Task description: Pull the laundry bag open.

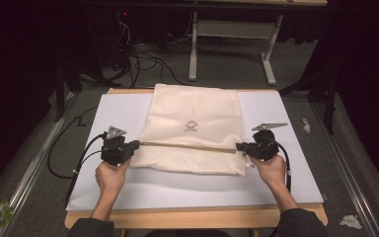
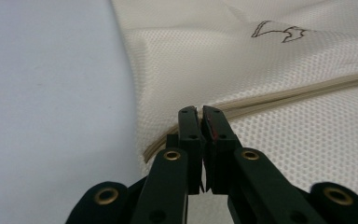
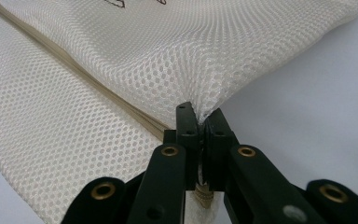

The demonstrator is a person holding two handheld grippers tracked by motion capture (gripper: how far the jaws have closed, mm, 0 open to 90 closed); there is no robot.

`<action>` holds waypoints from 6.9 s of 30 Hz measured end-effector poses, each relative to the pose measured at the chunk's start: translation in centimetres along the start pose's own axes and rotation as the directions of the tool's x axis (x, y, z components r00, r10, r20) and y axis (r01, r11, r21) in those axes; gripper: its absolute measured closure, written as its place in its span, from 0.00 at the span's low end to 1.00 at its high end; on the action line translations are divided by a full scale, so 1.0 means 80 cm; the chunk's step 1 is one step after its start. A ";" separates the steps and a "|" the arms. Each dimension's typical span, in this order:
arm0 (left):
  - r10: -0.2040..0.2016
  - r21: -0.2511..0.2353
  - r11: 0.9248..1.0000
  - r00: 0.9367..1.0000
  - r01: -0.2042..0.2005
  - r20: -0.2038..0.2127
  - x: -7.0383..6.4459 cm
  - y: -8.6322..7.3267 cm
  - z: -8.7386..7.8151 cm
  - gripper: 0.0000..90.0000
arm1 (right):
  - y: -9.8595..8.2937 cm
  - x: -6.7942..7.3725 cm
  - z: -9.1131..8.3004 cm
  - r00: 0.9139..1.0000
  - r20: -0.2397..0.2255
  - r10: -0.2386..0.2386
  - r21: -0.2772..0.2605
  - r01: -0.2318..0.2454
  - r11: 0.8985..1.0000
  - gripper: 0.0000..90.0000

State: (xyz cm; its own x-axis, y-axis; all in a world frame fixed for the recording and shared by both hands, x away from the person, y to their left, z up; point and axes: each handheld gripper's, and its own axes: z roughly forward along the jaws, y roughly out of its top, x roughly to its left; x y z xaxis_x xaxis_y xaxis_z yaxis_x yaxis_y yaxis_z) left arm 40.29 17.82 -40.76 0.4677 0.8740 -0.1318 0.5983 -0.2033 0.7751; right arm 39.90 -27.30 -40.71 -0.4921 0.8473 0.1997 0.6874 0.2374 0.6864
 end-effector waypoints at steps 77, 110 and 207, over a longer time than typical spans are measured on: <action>-0.015 0.086 0.996 0.997 0.008 0.076 0.001 -0.031 0.029 0.72 | -0.014 -0.028 0.041 0.991 0.120 0.052 0.060 -0.059 0.996 0.69; -0.011 -0.107 0.994 0.996 0.020 0.086 0.021 -0.024 -0.038 0.54 | -0.012 -0.009 -0.040 0.995 0.101 0.020 -0.156 -0.004 0.988 0.60; -0.110 -0.046 0.993 0.989 0.106 -0.103 0.076 -0.090 0.025 0.52 | -0.110 -0.084 -0.009 0.945 0.257 0.201 -0.187 -0.156 0.970 0.61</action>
State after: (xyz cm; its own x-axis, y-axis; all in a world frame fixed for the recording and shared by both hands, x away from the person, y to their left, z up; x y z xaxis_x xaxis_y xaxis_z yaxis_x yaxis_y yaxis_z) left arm 40.11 23.72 -48.39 0.3295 0.9318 -0.1523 0.6138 -0.0888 0.7845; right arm 36.76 -35.40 -47.59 -0.1899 0.9707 0.1475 0.6433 0.0095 0.7656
